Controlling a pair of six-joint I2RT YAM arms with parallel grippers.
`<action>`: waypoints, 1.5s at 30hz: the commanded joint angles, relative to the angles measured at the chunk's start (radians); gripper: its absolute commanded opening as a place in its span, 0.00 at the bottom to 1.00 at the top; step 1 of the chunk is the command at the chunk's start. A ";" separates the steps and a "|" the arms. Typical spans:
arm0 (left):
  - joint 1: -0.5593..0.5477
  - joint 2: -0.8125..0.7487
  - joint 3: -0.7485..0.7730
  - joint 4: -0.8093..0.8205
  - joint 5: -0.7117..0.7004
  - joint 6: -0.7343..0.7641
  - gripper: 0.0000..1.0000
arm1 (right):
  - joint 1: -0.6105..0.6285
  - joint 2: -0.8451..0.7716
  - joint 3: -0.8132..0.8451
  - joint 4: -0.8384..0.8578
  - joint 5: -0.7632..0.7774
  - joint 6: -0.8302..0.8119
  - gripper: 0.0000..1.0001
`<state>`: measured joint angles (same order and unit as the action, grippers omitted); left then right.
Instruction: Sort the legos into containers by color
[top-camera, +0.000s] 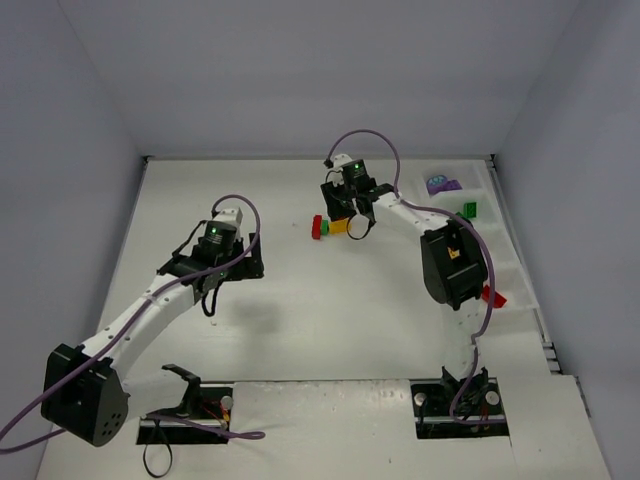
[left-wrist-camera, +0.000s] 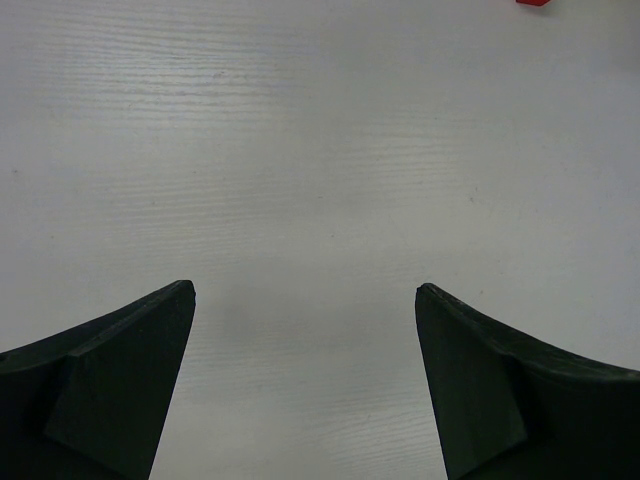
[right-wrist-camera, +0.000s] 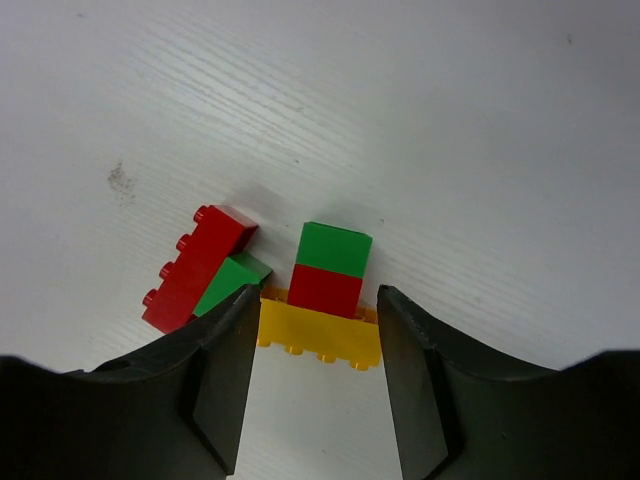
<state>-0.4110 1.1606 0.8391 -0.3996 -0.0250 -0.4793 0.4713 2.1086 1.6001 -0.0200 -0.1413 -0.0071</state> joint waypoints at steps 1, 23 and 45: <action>0.006 -0.039 0.009 0.036 -0.004 -0.002 0.84 | -0.005 0.001 0.047 0.025 0.098 0.058 0.47; 0.006 -0.071 0.002 0.015 0.000 -0.004 0.84 | -0.003 -0.019 -0.057 -0.012 -0.024 -0.022 0.31; 0.006 -0.076 0.018 0.031 -0.012 0.045 0.84 | 0.290 -0.257 -0.394 -0.009 -0.101 -0.142 0.64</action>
<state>-0.4110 1.1141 0.8337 -0.4000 -0.0242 -0.4625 0.7750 1.9007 1.2018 -0.0631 -0.2668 -0.1528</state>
